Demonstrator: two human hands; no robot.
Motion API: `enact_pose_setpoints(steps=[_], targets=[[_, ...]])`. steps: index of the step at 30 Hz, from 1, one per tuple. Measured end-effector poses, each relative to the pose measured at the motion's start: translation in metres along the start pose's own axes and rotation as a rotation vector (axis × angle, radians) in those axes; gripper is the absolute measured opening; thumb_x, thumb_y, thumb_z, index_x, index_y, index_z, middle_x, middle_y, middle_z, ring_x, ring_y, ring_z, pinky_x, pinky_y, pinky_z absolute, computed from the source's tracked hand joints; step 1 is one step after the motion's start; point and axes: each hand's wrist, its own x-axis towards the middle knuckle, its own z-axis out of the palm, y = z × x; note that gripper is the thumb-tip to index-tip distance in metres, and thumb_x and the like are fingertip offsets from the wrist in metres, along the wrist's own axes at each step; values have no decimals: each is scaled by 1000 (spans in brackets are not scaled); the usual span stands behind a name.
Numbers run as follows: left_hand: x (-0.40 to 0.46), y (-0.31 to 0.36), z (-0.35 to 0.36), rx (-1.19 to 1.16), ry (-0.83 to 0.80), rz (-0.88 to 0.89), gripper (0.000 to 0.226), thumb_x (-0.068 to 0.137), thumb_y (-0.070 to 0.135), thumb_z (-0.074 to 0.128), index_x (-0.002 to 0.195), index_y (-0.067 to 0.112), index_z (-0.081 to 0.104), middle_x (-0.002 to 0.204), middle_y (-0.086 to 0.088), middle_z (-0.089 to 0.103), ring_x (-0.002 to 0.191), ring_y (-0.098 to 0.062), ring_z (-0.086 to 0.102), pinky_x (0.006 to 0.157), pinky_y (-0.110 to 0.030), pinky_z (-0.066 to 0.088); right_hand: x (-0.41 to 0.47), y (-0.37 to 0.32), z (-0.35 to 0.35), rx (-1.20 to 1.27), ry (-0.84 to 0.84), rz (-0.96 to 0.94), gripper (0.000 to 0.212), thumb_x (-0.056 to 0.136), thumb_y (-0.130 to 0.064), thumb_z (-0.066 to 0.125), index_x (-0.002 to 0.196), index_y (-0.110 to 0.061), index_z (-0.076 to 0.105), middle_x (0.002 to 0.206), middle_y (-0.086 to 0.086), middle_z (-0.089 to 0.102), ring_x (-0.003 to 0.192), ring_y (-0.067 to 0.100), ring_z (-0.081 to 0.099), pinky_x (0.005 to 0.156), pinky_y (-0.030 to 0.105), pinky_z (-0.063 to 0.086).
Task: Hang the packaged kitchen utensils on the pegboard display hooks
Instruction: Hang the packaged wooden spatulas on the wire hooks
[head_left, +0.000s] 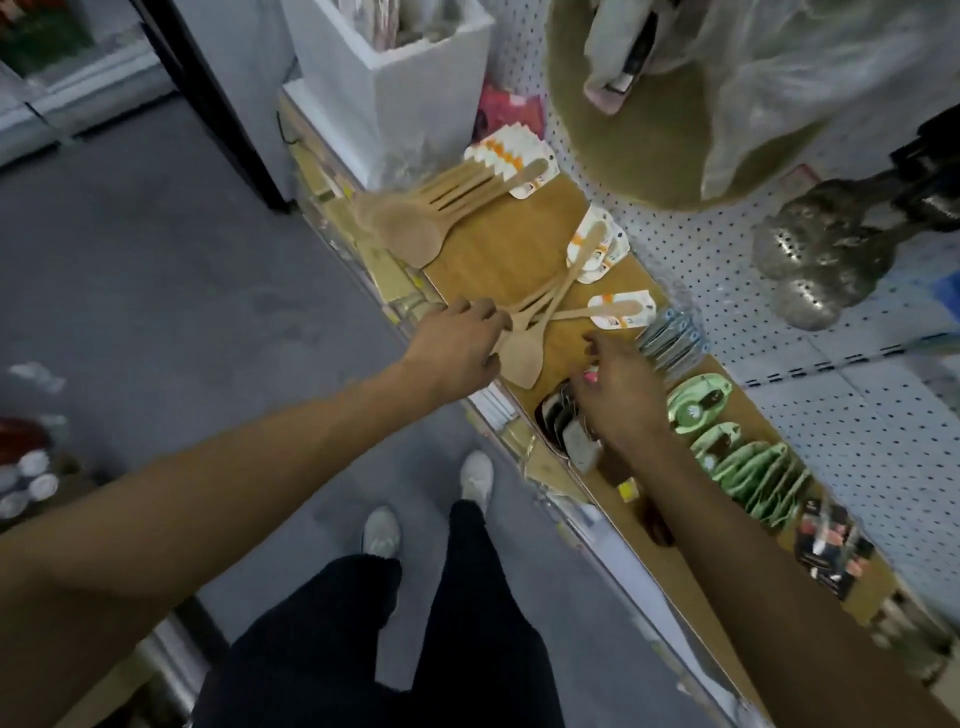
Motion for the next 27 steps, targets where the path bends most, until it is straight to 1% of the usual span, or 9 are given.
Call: enact_pose_setpoints(steps=[3, 5, 7, 10, 15, 18, 20, 24, 27], targets=[[44, -9, 34, -49, -27, -50, 44, 91, 33, 54, 134, 23, 49, 133, -1, 52, 117, -30, 52, 94, -42, 42, 58, 13, 26, 46, 14, 84, 42, 93, -27, 55, 133, -13, 50, 127, 8, 60, 113, 30, 58, 87, 40, 51], [75, -14, 55, -70, -21, -81, 44, 92, 35, 53, 134, 24, 48, 132, 0, 52, 116, -28, 53, 86, -40, 43, 94, 23, 45, 71, 17, 157, 41, 92, -27, 54, 130, -13, 52, 124, 10, 62, 112, 33, 59, 88, 43, 52], [104, -21, 75, -74, -10, -107, 44, 92, 35, 53, 135, 26, 47, 131, 1, 52, 115, -27, 53, 76, -36, 37, 129, 33, 66, 93, -4, 222, 39, 91, -28, 54, 127, -13, 54, 121, 12, 65, 111, 35, 60, 88, 43, 52], [147, -31, 102, -87, -17, -130, 44, 92, 35, 52, 134, 24, 47, 130, -1, 53, 113, -28, 53, 73, -33, 33, 177, 51, 94, 152, -22, 308, 37, 90, -30, 54, 123, -13, 57, 119, 16, 65, 110, 37, 59, 89, 43, 51], [199, -34, 137, -23, -60, -124, 38, 93, 34, 51, 127, 18, 50, 121, -4, 56, 106, -28, 55, 68, -35, 36, 232, 80, 125, 225, -23, 315, 37, 91, -31, 57, 119, -7, 63, 123, 20, 62, 116, 40, 55, 93, 43, 46], [220, -30, 151, 74, -89, -109, 36, 94, 37, 53, 124, 17, 51, 117, -4, 59, 103, -27, 58, 64, -36, 35, 249, 90, 139, 283, -18, 278, 37, 88, -36, 56, 94, -4, 71, 101, 23, 68, 98, 40, 60, 76, 39, 43], [229, -28, 155, 112, -107, -97, 40, 93, 42, 54, 124, 17, 51, 116, -3, 60, 102, -28, 60, 63, -35, 34, 254, 90, 143, 315, -37, 262, 36, 89, -34, 57, 85, -2, 72, 88, 23, 69, 86, 39, 63, 72, 37, 46], [237, -22, 156, 164, -83, -100, 40, 97, 43, 47, 127, 18, 50, 115, -2, 62, 100, -28, 63, 62, -35, 35, 266, 89, 146, 489, -54, 349, 34, 87, -29, 58, 79, 1, 70, 76, 16, 70, 68, 33, 68, 71, 48, 58], [235, -19, 151, 218, -102, -92, 28, 99, 37, 46, 116, 18, 58, 109, 0, 66, 92, -26, 66, 59, -33, 36, 266, 88, 144, 689, -92, 438, 24, 87, -20, 63, 78, 1, 67, 75, 18, 69, 56, 23, 70, 58, 39, 62]])
